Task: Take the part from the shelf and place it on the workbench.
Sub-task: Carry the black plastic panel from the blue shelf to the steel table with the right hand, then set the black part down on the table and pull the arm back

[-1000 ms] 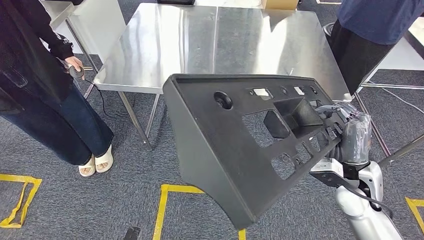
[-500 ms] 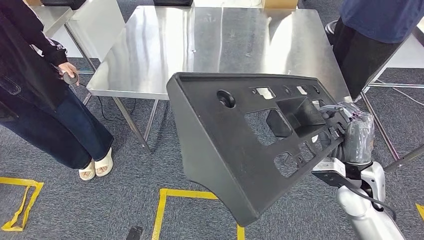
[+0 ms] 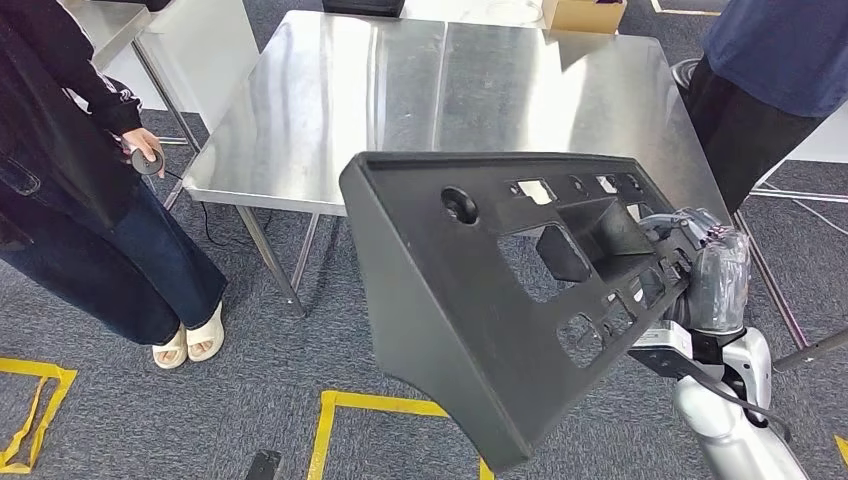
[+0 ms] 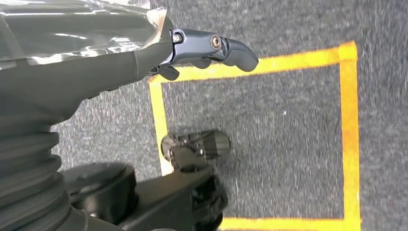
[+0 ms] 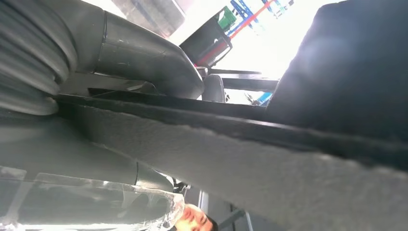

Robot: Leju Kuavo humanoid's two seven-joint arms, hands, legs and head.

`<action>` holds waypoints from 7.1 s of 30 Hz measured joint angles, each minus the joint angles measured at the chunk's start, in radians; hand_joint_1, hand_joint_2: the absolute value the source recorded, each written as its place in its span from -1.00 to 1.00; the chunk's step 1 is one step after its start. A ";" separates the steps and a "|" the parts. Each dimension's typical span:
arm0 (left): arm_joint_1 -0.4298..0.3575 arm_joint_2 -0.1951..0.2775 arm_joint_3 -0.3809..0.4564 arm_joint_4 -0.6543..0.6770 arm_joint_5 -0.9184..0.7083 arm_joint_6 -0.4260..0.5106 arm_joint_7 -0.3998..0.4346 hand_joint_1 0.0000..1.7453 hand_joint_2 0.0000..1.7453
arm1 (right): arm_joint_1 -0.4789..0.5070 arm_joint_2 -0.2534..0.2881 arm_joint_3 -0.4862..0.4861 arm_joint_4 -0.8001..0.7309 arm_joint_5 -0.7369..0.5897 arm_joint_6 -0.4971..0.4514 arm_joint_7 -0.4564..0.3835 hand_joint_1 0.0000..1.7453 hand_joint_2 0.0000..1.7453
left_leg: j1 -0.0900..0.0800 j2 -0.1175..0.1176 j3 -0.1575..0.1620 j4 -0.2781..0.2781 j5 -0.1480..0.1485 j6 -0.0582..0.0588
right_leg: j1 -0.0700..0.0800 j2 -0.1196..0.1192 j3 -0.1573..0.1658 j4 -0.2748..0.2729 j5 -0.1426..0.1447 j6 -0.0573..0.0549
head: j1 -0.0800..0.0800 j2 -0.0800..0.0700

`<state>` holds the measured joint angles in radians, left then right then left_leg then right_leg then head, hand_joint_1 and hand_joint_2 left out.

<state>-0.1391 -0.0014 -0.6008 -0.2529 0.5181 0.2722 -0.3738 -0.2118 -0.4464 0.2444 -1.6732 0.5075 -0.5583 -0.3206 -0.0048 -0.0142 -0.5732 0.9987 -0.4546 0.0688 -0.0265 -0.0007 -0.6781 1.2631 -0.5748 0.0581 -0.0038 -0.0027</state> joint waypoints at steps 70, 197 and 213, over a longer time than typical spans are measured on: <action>-0.021 -0.027 -0.004 -0.016 -0.097 -0.032 0.048 -1.00 1.00 | -0.408 0.124 0.149 0.214 0.085 0.085 0.123 1.00 1.00 | -0.015 -0.011 0.022 0.029 -0.042 -0.008 | 0.028 0.003 0.055 -0.258 0.153 -0.026 | -0.001 0.000; 0.030 -0.023 0.046 -0.006 -0.174 0.050 0.070 -1.00 -1.00 | -0.479 0.055 0.017 1.168 0.247 -0.102 0.187 -1.00 -1.00 | 0.001 0.010 -0.043 0.009 0.020 0.006 | 0.008 0.002 0.008 -0.087 0.036 0.000 | 0.000 0.000; 0.029 -0.025 0.046 -0.005 -0.174 0.034 0.074 -1.00 -1.00 | -0.499 0.039 -0.008 1.136 0.230 -0.105 0.156 -1.00 -1.00 | 0.008 0.008 -0.123 0.196 -0.094 -0.045 | -0.010 0.003 0.090 -0.257 0.125 -0.011 | -0.006 0.000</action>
<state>-0.1099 -0.0267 -0.5547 -0.2583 0.3445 0.3063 -0.2996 -0.7108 -0.4073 0.2369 -0.5376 0.7374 -0.6635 -0.1644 0.0031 -0.0058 -0.6965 1.1944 -0.5487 0.0239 -0.0360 0.0021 -0.5881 1.0061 -0.4502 0.0467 -0.0094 -0.0027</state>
